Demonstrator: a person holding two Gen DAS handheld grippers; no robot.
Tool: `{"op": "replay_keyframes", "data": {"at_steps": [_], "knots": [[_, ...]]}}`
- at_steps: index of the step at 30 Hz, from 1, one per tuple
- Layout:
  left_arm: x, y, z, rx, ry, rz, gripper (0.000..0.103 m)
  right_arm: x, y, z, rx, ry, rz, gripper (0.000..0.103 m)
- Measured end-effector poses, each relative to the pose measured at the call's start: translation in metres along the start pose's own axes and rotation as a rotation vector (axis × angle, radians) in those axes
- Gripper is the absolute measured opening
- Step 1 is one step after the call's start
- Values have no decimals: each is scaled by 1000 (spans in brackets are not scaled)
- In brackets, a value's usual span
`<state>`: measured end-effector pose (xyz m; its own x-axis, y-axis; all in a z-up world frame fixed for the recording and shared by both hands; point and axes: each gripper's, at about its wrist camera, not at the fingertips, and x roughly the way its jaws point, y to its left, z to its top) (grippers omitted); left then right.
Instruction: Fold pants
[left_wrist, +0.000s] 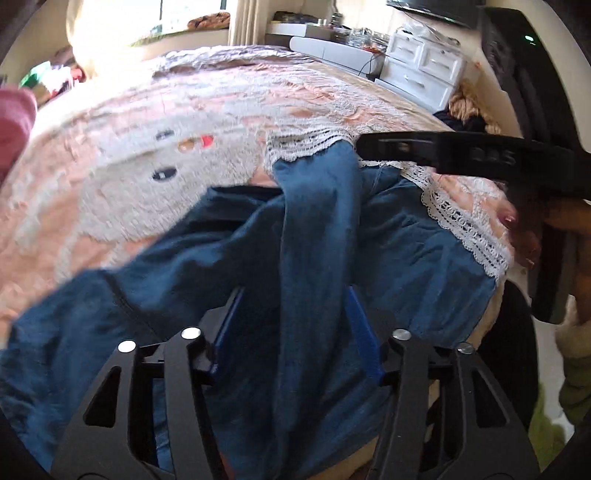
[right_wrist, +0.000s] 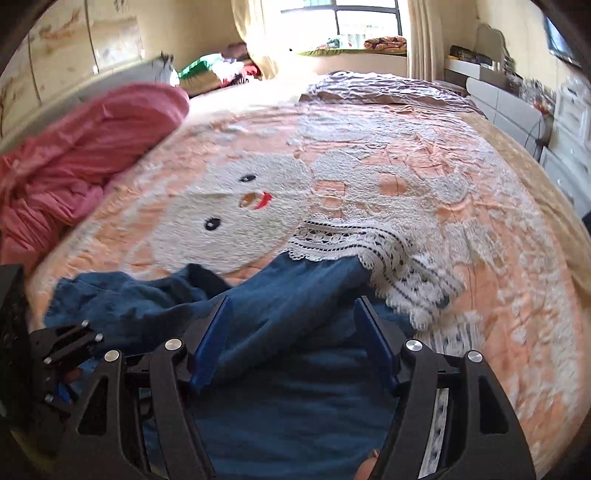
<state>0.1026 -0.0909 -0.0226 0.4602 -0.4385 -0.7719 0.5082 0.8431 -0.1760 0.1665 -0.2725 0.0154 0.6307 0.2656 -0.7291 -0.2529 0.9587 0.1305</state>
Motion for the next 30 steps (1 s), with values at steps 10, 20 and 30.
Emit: {"op": "replay_keyframes", "data": {"at_steps": [10,20,30], "knots": [[9,-14,-13,77,-45,-59,13,92,10,53,0,117,-90,66],[8,-3,-12,58,-61,-83,13,140,-5,66,24,192,-144,11],[-4,11,-9,10,-127,-105,38,18,-38,51,156,-71,8,8]]}}
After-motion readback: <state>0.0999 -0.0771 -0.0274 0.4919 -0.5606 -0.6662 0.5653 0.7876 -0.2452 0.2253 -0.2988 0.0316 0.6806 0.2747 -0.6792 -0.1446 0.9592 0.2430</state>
